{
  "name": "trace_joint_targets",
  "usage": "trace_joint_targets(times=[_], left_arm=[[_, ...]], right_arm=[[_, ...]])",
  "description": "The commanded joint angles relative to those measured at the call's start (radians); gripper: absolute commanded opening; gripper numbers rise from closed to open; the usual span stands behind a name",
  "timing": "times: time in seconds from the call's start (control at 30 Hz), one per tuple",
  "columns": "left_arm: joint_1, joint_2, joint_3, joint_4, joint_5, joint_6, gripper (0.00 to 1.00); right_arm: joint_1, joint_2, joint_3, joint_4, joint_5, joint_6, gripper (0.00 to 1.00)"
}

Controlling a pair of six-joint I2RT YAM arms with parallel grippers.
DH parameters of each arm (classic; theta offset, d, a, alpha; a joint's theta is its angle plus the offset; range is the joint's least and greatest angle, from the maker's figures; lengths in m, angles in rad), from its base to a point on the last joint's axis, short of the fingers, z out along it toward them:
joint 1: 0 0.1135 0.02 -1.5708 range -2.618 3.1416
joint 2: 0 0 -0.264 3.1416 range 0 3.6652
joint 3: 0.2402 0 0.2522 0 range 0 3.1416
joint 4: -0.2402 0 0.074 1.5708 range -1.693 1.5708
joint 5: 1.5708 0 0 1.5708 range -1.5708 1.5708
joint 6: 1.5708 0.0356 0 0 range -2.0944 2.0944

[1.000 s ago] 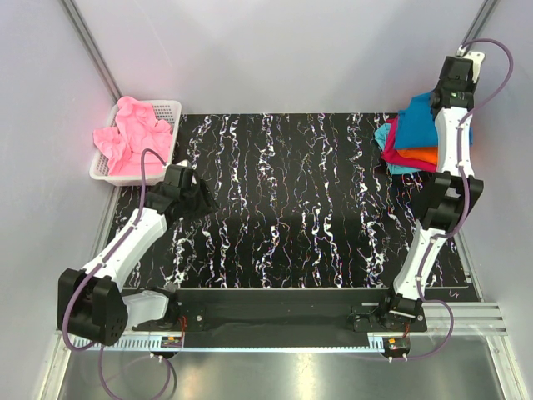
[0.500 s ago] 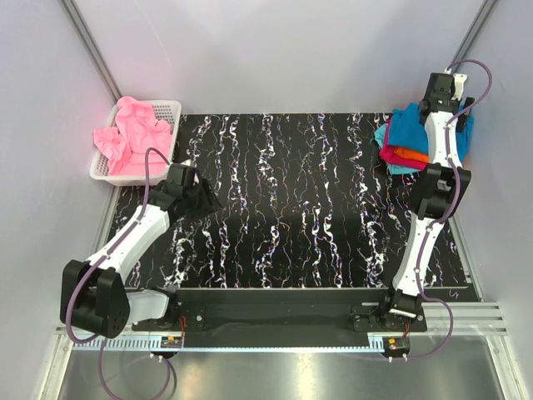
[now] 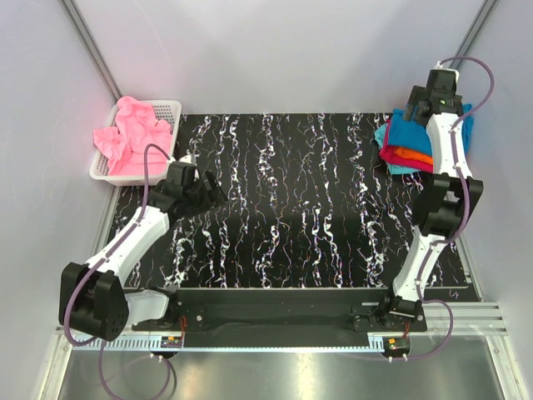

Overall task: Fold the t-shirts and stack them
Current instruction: Neatly place the folded tshirt to the corner, then reset both grippers

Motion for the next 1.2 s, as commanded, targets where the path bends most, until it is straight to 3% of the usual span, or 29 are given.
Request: trace_joint_targets(times=[0.0,0.13,0.37,0.63,1.17], left_arm=[[-0.019,-0.071,-0.012,0.086,-0.064,0.034,0.9],[-0.032,-0.081,-0.019,0.104,-0.128,0.049,0.98],[-0.116,-0.084,-0.019,0.119,-0.251,0.092,0.99],[-0.186,-0.038,0.021,0.113,-0.355,0.121,0.99],[-0.203,0.114,0.106,0.087,-0.395,0.149,0.99]], right_arm=[[0.081,-0.161,-0.127,0.081,-0.209,0.015,0.9],[0.155,-0.237,-0.311,0.099,-0.294,0.035,0.89],[0.342,-0.423,-0.624,0.185,-0.388,0.121,0.87],[0.476,-0.644,-0.944,0.33,-0.476,0.23,0.87],[0.701,-0.615,-1.043,0.42,-0.54,0.307,0.88]])
